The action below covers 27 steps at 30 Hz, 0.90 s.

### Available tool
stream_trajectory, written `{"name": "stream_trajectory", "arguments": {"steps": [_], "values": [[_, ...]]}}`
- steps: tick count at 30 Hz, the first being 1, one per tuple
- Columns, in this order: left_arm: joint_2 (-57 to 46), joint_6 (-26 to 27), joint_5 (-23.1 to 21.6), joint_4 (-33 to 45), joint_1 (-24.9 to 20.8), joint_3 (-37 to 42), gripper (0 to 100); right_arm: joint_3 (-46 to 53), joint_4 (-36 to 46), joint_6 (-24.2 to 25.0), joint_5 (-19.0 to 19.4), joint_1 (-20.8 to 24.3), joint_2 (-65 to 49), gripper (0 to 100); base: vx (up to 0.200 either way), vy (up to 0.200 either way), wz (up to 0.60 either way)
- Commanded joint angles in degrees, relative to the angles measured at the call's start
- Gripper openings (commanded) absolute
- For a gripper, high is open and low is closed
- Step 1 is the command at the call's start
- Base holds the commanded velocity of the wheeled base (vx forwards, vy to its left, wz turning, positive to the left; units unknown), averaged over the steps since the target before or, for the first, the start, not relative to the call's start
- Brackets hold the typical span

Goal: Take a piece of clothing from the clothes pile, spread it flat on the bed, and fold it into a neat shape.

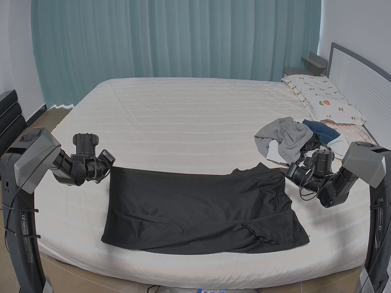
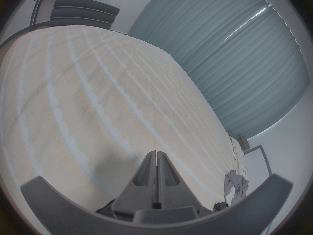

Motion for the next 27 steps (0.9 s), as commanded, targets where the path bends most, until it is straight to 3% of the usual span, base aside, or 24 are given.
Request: {"name": "stream_trajectory", "arguments": {"steps": [1,4,12,27], "values": [[-3.2,2.1,0.0,0.0,0.2,3.8,0,4.7,-0.2,-0.2,1.7,-1.2,-4.5,0,0.000,0.000,0.00],[-3.7,2.4,0.0,-0.1,0.1,5.5,0,6.5,-0.2,-0.3,2.1,-1.8,-5.8,0,0.000,0.000,0.00],[-4.7,7.5,0.1,-0.7,0.0,13.9,0,16.9,-1.9,-5.5,7.9,-5.2,-9.3,0,0.000,0.000,0.00],[-5.6,12.6,0.6,-2.1,-0.4,24.8,0,25.4,-2.2,-15.7,7.9,-5.2,-6.2,0,0.000,0.000,0.00]]}}
